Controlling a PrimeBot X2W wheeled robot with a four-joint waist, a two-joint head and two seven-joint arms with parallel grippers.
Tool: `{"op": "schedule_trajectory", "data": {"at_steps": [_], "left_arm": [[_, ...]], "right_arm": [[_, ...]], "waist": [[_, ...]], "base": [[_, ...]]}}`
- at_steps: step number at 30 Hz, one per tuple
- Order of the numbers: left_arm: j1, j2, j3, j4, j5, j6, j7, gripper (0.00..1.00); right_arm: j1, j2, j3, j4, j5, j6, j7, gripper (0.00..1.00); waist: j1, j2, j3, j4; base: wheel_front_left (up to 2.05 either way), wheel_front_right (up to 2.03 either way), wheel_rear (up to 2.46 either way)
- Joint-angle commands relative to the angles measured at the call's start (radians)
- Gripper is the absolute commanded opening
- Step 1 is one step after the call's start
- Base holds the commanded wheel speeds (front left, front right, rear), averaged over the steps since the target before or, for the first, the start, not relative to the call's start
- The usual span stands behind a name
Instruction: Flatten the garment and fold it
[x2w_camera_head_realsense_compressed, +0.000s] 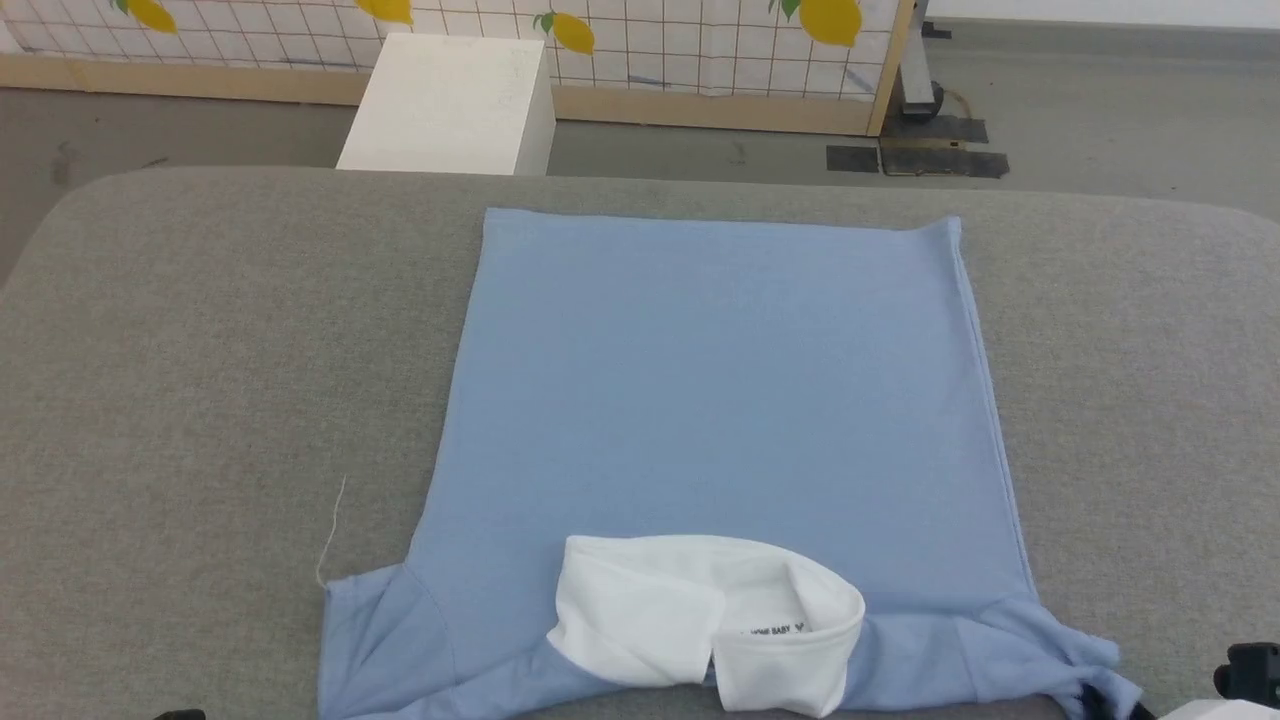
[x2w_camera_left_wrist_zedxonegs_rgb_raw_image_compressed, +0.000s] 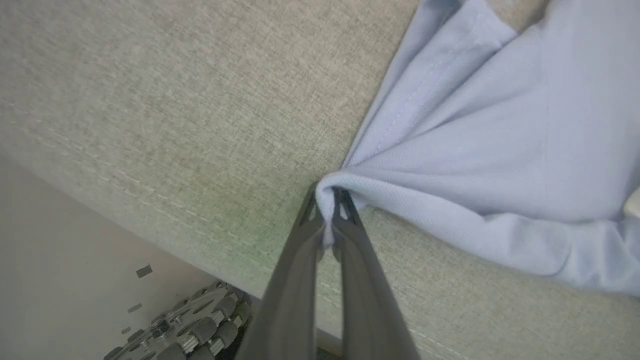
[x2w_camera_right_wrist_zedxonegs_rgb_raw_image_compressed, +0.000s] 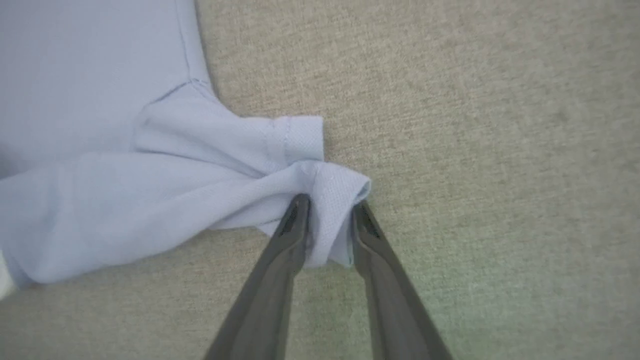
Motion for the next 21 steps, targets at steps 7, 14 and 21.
{"op": "schedule_trajectory", "data": {"at_steps": [7, 14, 21], "left_arm": [[-0.054, -0.002, -0.019, 0.008, 0.004, -0.029, -0.018, 0.0], [-0.09, -0.002, -0.052, -0.001, 0.018, -0.044, -0.017, 0.0], [-0.137, -0.017, -0.095, -0.024, 0.036, -0.059, -0.02, 0.0]], "right_arm": [[-0.035, 0.006, 0.0, -0.052, 0.001, -0.002, -0.109, 1.0], [-0.127, 0.006, -0.011, -0.149, -0.044, -0.002, -0.293, 1.0], [-0.374, -0.026, -0.039, -0.077, -0.121, -0.002, -0.398, 1.0]], "waist": [[0.0001, 0.0, 0.009, 0.028], [0.0001, 0.0, 0.023, 0.09], [0.0001, 0.0, 0.081, 0.176]], "base": [[0.0, 0.0, 0.0], [0.0, 0.0, 0.0], [0.0, 0.0, 0.0]]}}
